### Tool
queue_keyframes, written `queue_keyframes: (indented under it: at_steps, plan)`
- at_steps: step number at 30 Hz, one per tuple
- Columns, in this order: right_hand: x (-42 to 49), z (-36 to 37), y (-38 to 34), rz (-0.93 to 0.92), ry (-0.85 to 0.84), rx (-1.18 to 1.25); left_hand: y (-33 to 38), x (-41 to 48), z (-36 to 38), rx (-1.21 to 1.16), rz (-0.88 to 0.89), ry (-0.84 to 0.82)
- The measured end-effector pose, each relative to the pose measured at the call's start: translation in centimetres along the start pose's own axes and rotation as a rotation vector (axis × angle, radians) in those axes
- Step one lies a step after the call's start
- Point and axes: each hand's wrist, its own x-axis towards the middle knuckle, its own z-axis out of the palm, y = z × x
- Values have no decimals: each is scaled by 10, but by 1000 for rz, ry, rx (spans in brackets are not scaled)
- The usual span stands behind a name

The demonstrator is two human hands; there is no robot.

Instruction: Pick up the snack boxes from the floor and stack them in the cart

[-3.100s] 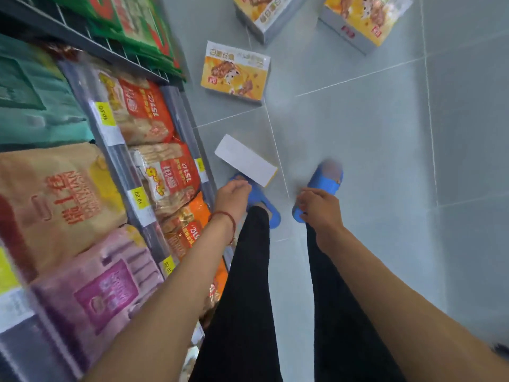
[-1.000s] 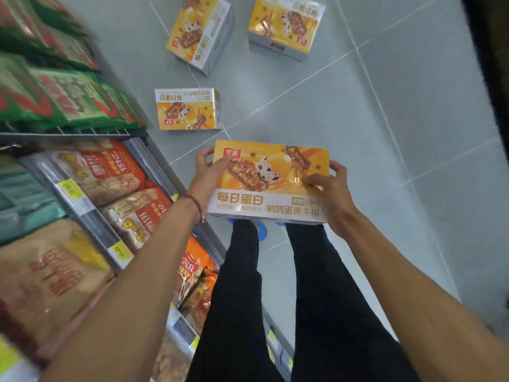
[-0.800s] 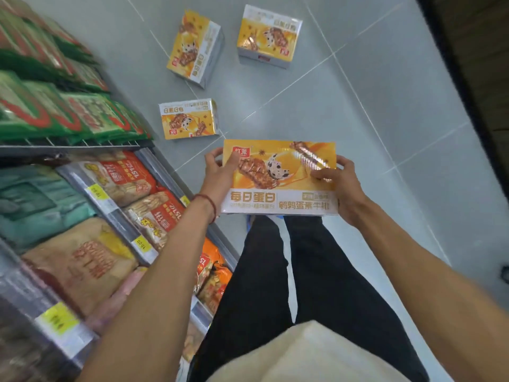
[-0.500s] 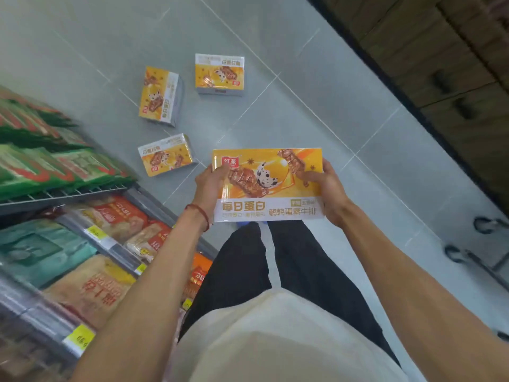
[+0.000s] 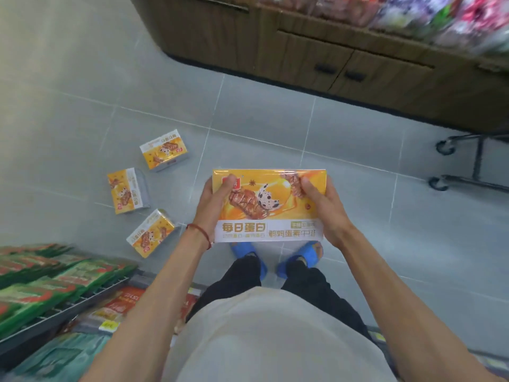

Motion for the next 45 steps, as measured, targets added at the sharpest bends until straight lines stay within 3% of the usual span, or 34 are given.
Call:
queue_keyframes:
  at_steps: [22,45]
  plan:
    - [-72,-359,-68,-274,384,435,63,-45,411,299,307,-405]
    - [-6,-629,-111,-203,775,660,95,24,770,511,241,-715]
